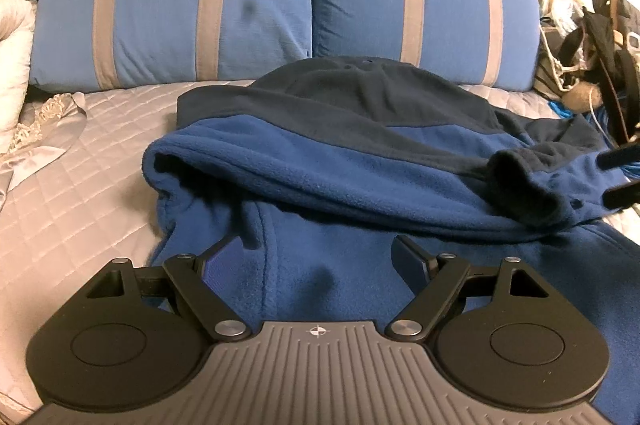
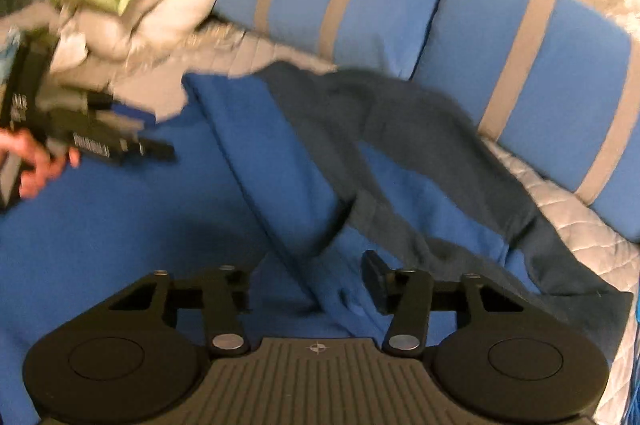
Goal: Fold clothes
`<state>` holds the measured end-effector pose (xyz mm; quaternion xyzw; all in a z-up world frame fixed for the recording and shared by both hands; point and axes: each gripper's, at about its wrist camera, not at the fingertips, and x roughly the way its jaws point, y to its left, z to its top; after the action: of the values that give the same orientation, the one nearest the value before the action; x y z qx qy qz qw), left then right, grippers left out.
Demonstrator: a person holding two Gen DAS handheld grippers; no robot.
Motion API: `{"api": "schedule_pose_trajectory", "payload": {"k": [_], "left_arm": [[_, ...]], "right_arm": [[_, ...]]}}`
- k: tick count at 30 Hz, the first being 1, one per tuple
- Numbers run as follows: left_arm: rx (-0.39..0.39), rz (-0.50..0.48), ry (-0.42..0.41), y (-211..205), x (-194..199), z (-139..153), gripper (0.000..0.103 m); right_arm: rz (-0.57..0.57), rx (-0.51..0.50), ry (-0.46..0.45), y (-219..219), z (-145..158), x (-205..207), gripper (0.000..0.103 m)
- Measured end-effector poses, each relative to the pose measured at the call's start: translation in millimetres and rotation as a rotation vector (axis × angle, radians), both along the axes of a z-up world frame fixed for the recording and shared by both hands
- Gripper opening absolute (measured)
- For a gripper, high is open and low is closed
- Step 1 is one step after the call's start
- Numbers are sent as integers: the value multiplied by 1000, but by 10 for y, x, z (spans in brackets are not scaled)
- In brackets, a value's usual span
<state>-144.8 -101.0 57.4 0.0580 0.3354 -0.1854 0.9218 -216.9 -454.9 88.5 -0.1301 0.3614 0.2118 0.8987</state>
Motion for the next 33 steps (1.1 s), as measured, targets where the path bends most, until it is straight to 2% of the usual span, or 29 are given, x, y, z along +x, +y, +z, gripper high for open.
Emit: {"api": "schedule_pose_trajectory", "payload": {"k": [4,7,10,11,16,20,21,23,25,29,31,33], "left_arm": [[-7,0,0,17,0,-2,82],[-12,-1,3,27,11,-5,82],[-15,-1,4,30,11,-4,82],[-16,0,5,32,11,-4,82],[-20,-2,10,34,18,-1,82],[-18,-4,12,37,22,1,82],[-19,-4,13,40,24,-1,82],[-19,-4,15,39,28,-3,82],[-15,-4,17,37,33,-5,82],[-8,-2,18,28,28,-10,82],[-11,0,19,34,28,-11,82],[-16,2,21,44,29,-11,82]], "right_arm": [[30,-68,48,-59,-161,111,36],[48,-106,76,-62,-266,173,31],[61,-143,103,-55,-363,204,9],[70,-145,103,-50,-362,181,8],[143,-187,108,21,-319,14,8],[173,-208,99,38,-287,-54,14],[176,-203,86,44,-260,-58,17],[184,-208,44,86,-224,-63,38],[209,-233,16,157,-228,-40,43],[259,-324,3,323,-332,39,44],[283,-401,-1,384,-425,81,43],[295,-463,4,423,-504,116,31]]}}
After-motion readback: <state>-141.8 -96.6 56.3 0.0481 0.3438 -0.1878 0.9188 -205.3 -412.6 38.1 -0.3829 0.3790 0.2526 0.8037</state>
